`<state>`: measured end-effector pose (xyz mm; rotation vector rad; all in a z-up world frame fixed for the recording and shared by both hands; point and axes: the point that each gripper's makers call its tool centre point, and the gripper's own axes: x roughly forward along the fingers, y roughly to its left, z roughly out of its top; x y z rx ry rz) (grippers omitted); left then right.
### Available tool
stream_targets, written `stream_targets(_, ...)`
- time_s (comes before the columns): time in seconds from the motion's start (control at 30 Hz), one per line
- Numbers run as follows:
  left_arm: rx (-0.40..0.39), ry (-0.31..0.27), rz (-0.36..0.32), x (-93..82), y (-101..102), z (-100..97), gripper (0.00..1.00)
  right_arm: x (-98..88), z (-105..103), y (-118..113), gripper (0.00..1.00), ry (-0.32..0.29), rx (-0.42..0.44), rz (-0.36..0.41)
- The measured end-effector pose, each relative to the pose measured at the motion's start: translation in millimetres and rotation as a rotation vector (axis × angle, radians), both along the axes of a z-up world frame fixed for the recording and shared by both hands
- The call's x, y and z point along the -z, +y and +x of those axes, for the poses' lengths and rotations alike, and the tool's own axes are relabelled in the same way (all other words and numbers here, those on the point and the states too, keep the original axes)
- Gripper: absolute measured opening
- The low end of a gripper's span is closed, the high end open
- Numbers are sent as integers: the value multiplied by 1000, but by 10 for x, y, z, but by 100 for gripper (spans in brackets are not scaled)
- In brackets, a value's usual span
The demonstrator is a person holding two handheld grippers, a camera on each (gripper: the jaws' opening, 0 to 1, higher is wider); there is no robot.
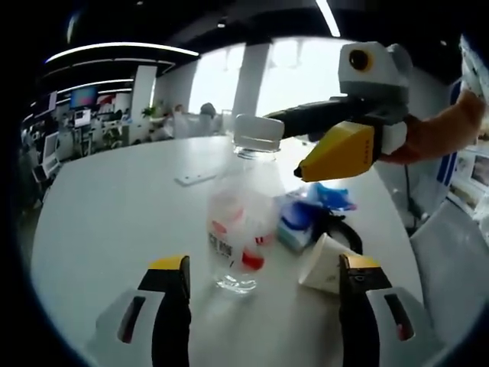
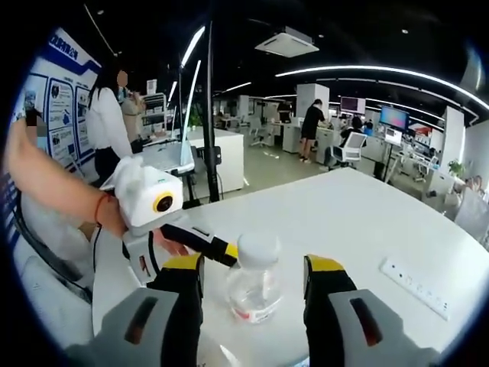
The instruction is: Arrange the tabletop items into an orderly group along one side of the table until the central work area is clear of visible clutter.
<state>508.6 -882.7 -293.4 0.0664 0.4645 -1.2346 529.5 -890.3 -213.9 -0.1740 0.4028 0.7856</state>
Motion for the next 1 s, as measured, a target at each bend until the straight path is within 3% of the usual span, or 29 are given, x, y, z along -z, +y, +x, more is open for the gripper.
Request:
stream_targets(0.57,-36,17,3,-101,62,-181,80,-79,-154,-174,62,5,-20,34)
stream_targets(1.0,-84,40,3,-186,98,-358,83,-129,-267,-342,62,12,-30,52)
